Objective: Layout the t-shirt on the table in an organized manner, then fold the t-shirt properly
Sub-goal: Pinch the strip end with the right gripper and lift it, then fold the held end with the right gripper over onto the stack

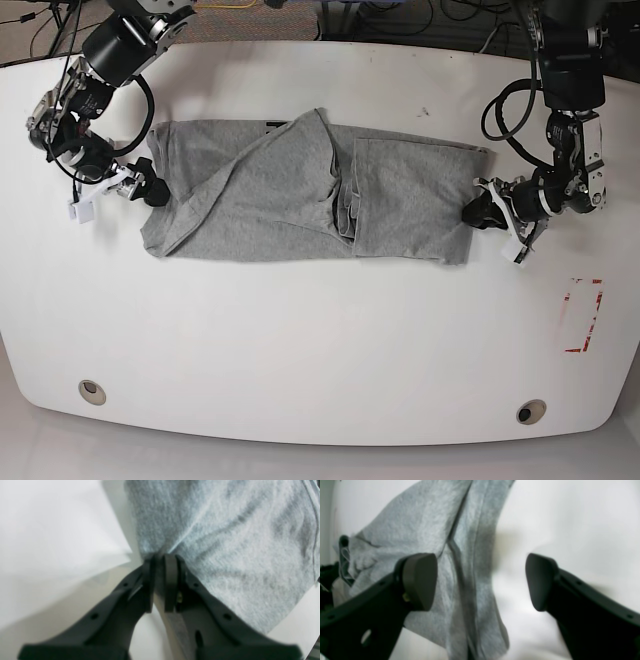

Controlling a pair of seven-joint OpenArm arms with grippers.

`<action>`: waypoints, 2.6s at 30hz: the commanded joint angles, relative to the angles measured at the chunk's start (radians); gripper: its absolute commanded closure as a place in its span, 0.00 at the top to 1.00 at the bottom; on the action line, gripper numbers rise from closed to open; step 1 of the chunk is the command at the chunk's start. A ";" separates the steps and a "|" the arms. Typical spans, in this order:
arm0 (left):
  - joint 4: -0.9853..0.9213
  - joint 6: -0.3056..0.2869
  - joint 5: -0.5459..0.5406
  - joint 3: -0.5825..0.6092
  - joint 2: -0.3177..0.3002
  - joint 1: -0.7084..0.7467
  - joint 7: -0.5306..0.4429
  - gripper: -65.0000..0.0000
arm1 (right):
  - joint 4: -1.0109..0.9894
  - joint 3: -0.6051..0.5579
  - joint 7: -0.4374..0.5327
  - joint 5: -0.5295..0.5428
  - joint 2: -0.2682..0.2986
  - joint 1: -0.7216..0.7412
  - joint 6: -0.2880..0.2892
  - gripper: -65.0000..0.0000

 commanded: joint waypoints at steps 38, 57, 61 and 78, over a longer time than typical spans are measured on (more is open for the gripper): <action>-0.009 0.047 0.129 0.009 -0.012 0.029 0.104 0.09 | 0.273 -0.265 0.076 0.002 -0.063 -0.027 0.000 0.00; -0.009 0.047 0.129 0.082 0.035 0.034 0.104 0.09 | 0.592 -0.576 0.044 -0.004 -0.112 -0.024 -0.006 0.00; -0.009 0.047 0.129 0.084 0.054 0.034 0.104 0.09 | 0.612 -0.613 0.044 -0.004 -0.143 -0.021 -0.006 0.00; -0.009 0.047 0.129 0.084 0.103 0.034 0.107 0.09 | 0.603 -0.759 0.122 -0.125 -0.300 0.044 0.000 0.00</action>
